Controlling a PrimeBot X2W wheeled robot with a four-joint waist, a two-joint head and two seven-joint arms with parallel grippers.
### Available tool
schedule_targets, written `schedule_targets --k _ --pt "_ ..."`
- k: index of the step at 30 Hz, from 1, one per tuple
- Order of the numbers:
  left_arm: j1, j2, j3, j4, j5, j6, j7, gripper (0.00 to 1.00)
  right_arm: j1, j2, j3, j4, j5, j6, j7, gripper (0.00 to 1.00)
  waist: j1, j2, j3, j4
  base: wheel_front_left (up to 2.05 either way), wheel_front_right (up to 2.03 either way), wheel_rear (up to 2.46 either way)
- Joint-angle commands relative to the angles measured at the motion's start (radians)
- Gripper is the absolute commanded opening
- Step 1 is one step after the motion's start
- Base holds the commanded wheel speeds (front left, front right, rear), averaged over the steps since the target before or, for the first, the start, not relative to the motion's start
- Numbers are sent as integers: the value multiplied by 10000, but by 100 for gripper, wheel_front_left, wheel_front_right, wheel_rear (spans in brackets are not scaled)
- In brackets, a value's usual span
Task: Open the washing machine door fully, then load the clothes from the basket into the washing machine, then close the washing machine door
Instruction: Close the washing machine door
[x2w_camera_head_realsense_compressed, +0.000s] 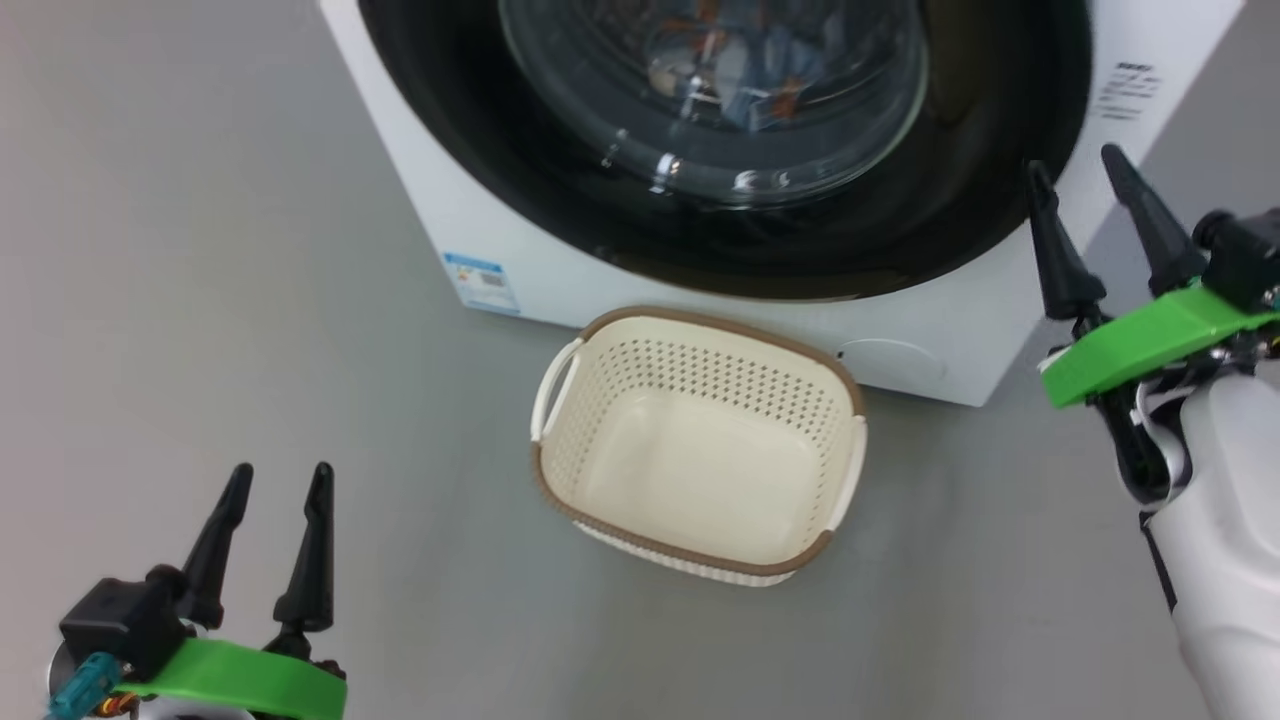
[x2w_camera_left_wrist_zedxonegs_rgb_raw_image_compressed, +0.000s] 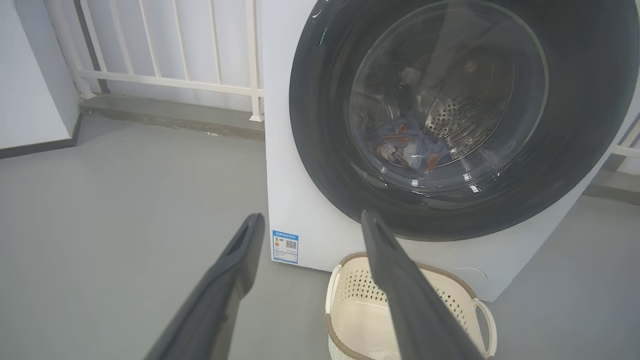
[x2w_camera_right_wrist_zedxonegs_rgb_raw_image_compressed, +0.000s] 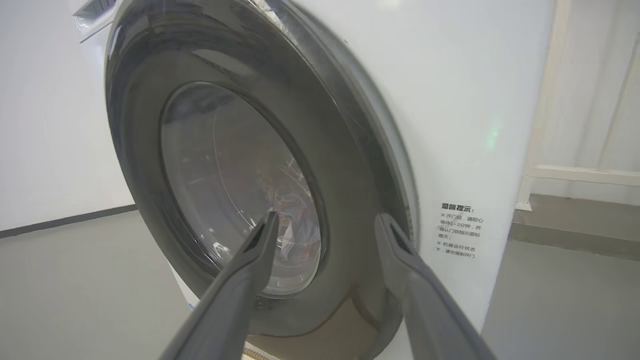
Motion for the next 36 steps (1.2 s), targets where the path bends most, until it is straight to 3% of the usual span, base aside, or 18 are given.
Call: schedule_targets --k 1,18,36 --pt "-93 319 337 -196 105 -15 -63 100 224 50 186 -353 182 -55 -48 100 0 0 -560 -575 0 0 0" --pt "551 252 450 -260 379 -15 -63 100 2924 580 241 -2047 888 -55 -48 100 0 0 -1872 -2497 0 0 0" --pt "818 51 629 -440 80 -15 -63 100 4934 700 305 -2944 843 -55 -48 100 0 0 -2172 -3372 0 0 0"
